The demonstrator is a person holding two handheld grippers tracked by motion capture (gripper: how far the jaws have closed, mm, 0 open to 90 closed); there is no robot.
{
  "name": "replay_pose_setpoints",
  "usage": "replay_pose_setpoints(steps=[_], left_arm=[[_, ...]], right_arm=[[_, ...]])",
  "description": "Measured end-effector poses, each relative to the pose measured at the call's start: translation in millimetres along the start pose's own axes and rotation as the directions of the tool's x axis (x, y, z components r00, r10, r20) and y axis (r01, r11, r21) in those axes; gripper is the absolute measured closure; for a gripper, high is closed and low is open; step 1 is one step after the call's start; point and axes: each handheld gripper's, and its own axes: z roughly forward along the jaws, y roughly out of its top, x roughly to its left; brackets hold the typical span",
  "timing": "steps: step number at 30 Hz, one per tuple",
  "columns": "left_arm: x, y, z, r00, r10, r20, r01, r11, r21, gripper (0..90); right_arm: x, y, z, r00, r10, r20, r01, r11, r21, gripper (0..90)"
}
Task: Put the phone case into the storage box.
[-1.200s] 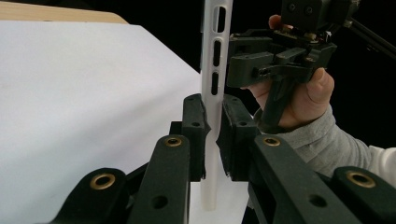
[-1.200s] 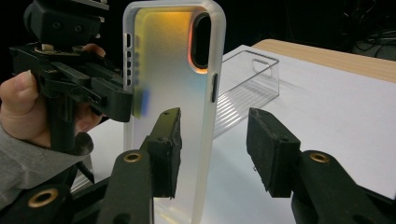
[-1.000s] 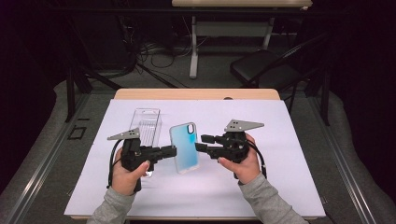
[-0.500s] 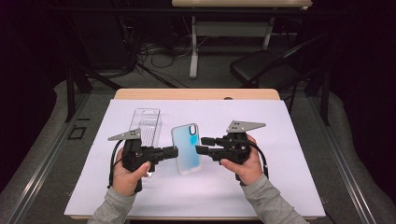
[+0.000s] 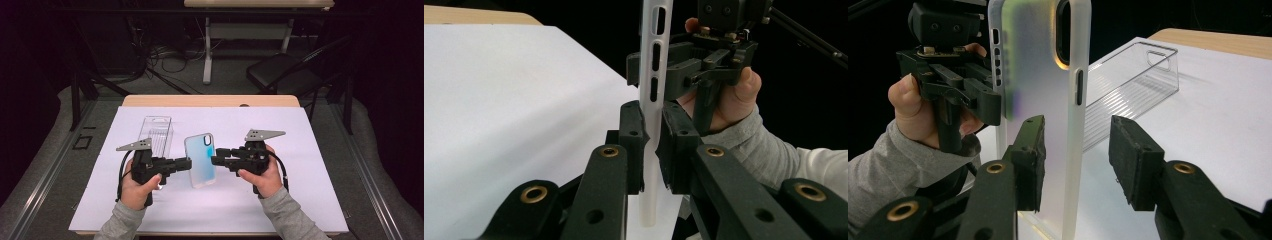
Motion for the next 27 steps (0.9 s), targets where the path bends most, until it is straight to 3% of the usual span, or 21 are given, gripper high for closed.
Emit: replay_pose_setpoints(steps=[27], left_arm=[[-1.4, -0.3, 1.0, 0.9996, -0.002, 0.029, 0.002, 1.0, -0.007, 81.5]], right_arm=[[-2.3, -0.2, -2.1, 0.9979, 0.041, -0.051, -0.041, 0.999, 0.001, 61.2]])
